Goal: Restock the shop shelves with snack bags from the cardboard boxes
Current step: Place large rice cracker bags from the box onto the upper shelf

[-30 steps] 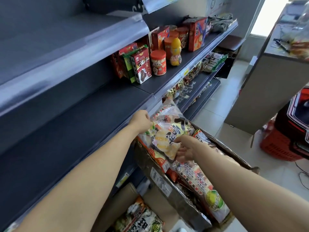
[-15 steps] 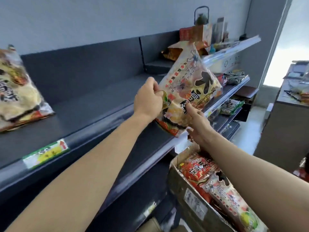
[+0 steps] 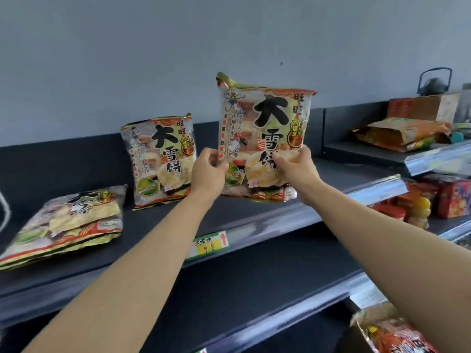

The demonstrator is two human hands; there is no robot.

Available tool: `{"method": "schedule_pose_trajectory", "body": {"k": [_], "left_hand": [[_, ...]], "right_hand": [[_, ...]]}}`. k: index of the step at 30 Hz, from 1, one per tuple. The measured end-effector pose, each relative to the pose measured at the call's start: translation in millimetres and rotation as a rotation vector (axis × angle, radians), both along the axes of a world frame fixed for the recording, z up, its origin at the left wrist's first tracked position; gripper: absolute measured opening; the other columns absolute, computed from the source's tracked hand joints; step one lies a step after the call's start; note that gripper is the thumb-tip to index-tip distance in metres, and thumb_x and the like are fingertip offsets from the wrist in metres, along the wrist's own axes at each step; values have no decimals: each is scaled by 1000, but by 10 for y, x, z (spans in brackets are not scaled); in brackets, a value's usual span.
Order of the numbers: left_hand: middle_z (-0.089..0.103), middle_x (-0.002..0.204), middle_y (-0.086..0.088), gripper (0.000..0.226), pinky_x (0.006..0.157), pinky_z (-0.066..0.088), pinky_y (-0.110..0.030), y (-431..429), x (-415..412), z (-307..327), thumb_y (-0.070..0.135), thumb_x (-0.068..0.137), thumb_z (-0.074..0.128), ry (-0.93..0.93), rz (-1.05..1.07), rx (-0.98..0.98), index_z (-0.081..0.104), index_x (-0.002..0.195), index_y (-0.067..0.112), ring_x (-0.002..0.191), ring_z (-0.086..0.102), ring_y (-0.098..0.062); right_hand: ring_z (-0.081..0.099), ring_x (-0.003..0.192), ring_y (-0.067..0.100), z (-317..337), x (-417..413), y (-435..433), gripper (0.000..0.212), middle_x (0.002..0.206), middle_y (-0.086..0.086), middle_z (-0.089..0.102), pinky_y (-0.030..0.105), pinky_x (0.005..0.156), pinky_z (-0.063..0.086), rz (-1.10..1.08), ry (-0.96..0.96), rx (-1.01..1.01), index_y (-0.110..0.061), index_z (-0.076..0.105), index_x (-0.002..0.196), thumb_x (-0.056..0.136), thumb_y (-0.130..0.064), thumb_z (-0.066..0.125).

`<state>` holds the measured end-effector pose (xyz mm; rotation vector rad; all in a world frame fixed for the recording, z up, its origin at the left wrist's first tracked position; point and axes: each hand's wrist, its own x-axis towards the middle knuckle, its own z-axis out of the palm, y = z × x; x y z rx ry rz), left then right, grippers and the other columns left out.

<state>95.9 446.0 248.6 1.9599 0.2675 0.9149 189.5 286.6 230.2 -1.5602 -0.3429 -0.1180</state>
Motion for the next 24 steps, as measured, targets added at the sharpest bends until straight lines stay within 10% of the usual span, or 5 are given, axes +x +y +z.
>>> {"method": "schedule_pose_trajectory", "body": {"k": [9,15,24], "left_hand": [[52,113,-3,49,76,43,-25,315,519,-221,6,93,55,352,67,-73,41,141,9,97,48,-17],[53,110,1,46,89,50,-34,405,884,-284,5,90,59,385,144,-208,45,134,10,100,54,-19],[57,123,-12,47,83,55,-37,437,1160,-445,2,84,59,351,284,-272,46,129,9,105,61,-30]], "right_hand": [[61,98,24,-90,815,494,41,114,8,60,42,87,52,131,23,-194,-20,41,110,80,-19,68],[45,125,33,-241,1238,766,82,142,6,39,51,102,42,184,-23,-375,-18,26,140,72,-33,70],[58,104,27,-464,1483,898,49,126,7,52,42,88,53,269,-96,-421,-16,51,115,67,-16,60]]}}
